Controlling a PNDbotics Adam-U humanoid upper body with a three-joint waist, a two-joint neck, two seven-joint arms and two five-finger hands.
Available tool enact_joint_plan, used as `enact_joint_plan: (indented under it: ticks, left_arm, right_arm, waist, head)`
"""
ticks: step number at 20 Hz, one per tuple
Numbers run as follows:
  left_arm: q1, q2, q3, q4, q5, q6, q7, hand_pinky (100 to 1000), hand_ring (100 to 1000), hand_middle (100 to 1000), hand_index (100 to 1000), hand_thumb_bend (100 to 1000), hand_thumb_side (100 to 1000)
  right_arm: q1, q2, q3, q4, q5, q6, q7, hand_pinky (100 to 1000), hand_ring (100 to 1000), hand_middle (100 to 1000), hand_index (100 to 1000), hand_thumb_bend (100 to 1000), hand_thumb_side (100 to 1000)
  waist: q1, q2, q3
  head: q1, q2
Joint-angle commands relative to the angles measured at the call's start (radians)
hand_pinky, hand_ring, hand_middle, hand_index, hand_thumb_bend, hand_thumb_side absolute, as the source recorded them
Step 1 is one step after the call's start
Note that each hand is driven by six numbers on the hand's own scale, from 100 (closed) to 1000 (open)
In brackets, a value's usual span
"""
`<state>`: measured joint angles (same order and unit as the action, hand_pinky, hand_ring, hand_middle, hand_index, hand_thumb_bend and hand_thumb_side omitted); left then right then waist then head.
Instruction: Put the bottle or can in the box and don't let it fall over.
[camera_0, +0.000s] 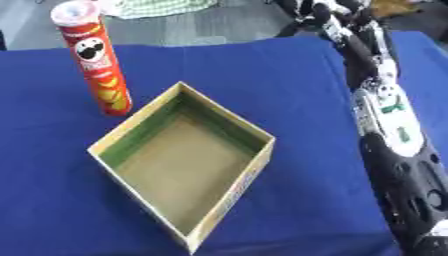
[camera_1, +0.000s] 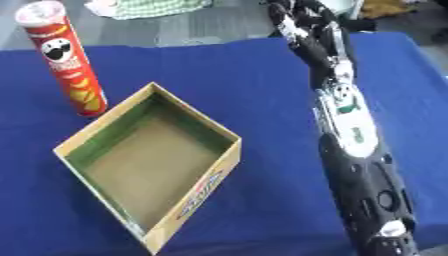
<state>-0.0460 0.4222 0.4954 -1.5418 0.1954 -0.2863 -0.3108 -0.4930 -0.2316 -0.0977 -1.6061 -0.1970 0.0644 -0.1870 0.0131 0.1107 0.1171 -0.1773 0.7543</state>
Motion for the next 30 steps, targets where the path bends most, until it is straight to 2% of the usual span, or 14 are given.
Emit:
enact_joint_plan:
  ticks: [1,8,15,22,30]
  left_arm:
    - [-0.009,0.032,-0.001,-0.017,0.012,0.005,-0.011,1000,823,690,917,1000,939]
    - [-0.037,0.039,-0.016,-0.002,0.009,0.010,-0.033,1000,858,691,922,1000,931]
    - [-0.091,0.064,-0.054,0.033,0.004,0.028,-0.061,1000,858,686,922,982,925]
    - [-0.139,0.085,-0.080,0.096,-0.007,0.046,-0.078,1000,860,690,924,962,920]
    - [-0.183,0.099,-0.104,0.161,-0.063,0.033,-0.071,1000,861,689,922,938,915]
  right_arm:
    - [-0.017,-0.007,-0.001,-0.017,0.006,0.000,-0.002,757,955,1000,803,651,356]
    - [-0.018,-0.005,0.001,-0.016,0.007,0.000,0.000,757,955,1000,803,651,355]
    - [-0.018,-0.002,0.003,-0.015,0.007,0.001,0.001,756,955,1000,803,651,354]
    - [-0.019,0.000,0.005,-0.014,0.006,0.002,0.001,756,955,1000,803,651,352]
    - [-0.021,0.002,0.008,-0.013,0.005,0.003,0.003,756,955,1000,803,651,349]
  waist:
    - [0.004,-0.008,-0.001]
    - [0.005,-0.006,-0.003]
    - [0.006,-0.006,-0.007]
    - [0.006,-0.004,-0.009]
    - [0.005,0.000,-0.010]
  head:
    - [0.004,-0.005]
    - [0.012,0.000]
    - [0.048,0.006]
    - [0.055,0.004]
    - [0.059,0.000]
